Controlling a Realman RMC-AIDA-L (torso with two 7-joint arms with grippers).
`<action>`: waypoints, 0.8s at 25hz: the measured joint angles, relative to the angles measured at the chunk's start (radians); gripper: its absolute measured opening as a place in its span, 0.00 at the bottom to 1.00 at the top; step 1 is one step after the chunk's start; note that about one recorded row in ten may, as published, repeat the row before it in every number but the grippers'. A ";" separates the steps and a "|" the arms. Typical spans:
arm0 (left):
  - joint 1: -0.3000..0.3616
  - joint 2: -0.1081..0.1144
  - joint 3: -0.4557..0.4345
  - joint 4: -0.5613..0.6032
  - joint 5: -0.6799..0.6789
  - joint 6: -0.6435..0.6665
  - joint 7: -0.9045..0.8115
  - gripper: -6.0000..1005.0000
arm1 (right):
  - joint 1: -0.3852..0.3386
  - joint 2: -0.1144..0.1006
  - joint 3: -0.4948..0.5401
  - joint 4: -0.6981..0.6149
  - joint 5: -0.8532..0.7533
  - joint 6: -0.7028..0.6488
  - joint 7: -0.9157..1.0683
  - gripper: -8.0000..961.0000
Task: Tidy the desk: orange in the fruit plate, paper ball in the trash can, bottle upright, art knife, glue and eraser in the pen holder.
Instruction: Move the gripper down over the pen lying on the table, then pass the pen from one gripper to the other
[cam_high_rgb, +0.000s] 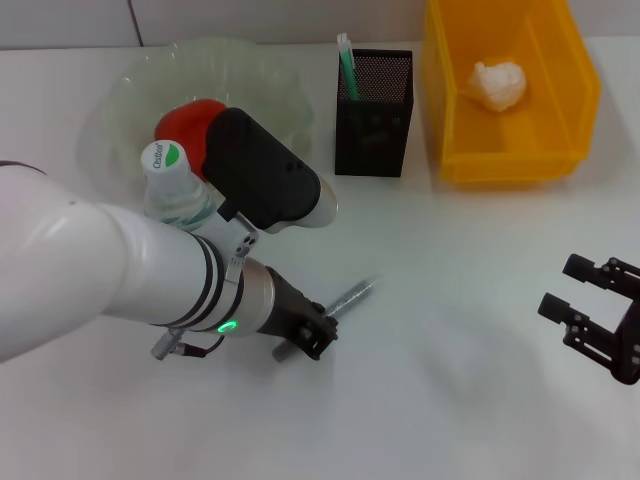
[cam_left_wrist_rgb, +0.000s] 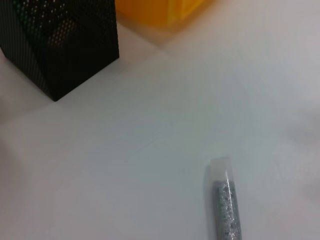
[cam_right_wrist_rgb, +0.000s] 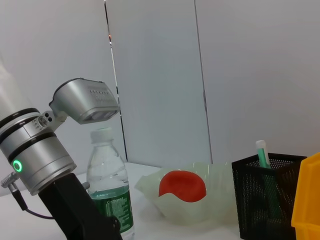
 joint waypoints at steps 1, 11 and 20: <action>-0.002 0.000 0.000 -0.001 0.000 0.002 0.000 0.24 | 0.000 0.000 0.001 0.000 0.000 -0.001 0.000 0.57; 0.067 0.002 0.000 0.165 -0.029 -0.048 0.078 0.16 | 0.004 0.000 0.217 0.011 0.012 -0.153 0.128 0.57; 0.292 0.008 0.022 0.233 -0.433 -0.405 0.686 0.15 | 0.012 -0.009 0.357 0.023 0.012 -0.368 0.230 0.57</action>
